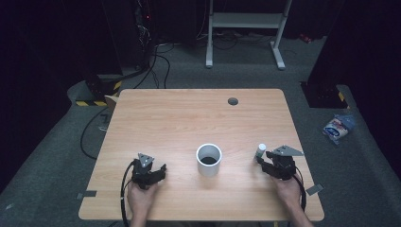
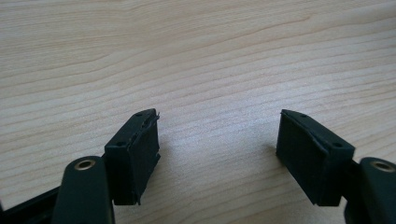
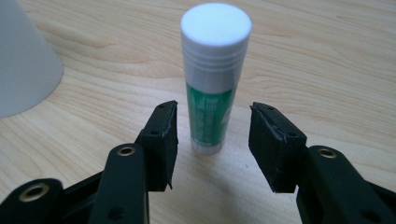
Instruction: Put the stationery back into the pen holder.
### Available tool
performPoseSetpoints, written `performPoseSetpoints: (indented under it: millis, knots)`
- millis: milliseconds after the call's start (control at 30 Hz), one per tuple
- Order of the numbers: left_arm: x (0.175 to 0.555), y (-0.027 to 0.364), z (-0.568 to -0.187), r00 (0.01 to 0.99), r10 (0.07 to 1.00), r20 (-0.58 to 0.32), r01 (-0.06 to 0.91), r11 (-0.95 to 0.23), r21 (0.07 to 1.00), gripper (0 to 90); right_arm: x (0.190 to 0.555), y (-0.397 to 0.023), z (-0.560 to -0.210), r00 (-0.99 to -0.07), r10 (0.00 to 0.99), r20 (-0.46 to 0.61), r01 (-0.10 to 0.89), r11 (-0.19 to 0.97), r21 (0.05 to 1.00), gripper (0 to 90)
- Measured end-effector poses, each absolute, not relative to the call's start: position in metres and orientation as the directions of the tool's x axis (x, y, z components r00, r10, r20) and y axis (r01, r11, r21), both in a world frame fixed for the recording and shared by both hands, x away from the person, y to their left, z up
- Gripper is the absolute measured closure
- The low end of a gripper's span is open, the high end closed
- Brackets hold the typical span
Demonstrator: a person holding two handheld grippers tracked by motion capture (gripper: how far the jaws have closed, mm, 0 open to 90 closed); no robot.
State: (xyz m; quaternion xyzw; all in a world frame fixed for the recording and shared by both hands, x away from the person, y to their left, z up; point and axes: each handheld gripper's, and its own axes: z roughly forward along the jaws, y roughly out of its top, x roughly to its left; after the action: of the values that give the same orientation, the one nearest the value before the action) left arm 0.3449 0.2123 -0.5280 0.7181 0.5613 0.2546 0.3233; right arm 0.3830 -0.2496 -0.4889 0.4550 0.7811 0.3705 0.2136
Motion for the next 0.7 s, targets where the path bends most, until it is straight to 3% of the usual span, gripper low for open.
performPoseSetpoints:
  millis: [433, 700]
  knots:
    - [0.345, 0.2126, -0.528, 0.243, 0.97, 0.002, 0.642, -0.163, 0.75, 29.6, 0.3906, -0.2393, -0.4897, -0.488, 0.872, -0.032, 0.538, 0.329, 0.777, 63.8]
    - [0.345, 0.213, -0.5279, 0.245, 0.97, 0.001, 0.642, -0.163, 0.749, 29.5, 0.3899, -0.2398, -0.4885, -0.489, 0.872, -0.034, 0.534, 0.33, 0.779, 64.9]
